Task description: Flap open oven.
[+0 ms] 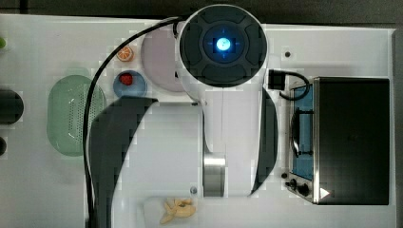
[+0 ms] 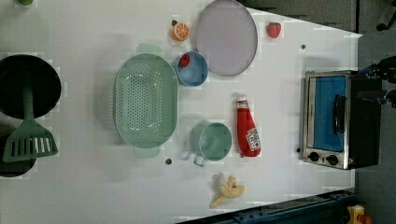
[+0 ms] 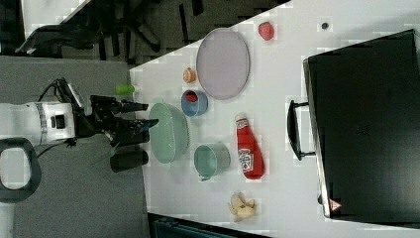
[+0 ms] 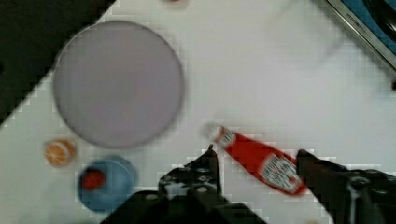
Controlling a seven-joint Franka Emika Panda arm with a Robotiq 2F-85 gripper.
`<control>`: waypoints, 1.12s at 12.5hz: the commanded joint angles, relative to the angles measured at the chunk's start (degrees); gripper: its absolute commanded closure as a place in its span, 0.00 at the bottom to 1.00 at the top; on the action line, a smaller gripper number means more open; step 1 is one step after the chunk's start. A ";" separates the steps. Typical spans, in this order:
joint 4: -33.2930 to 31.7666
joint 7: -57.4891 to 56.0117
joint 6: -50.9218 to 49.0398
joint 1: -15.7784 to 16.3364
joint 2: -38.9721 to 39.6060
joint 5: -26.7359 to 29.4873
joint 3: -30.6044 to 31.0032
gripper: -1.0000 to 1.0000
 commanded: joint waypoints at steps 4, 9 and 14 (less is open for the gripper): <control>-13.08 3.07 -8.05 -2.23 -19.92 1.95 -2.19 0.00; -13.10 3.07 -8.06 -2.30 -19.90 1.94 -2.29 0.43; -14.45 2.99 -7.91 -2.80 -19.15 1.83 -3.59 0.83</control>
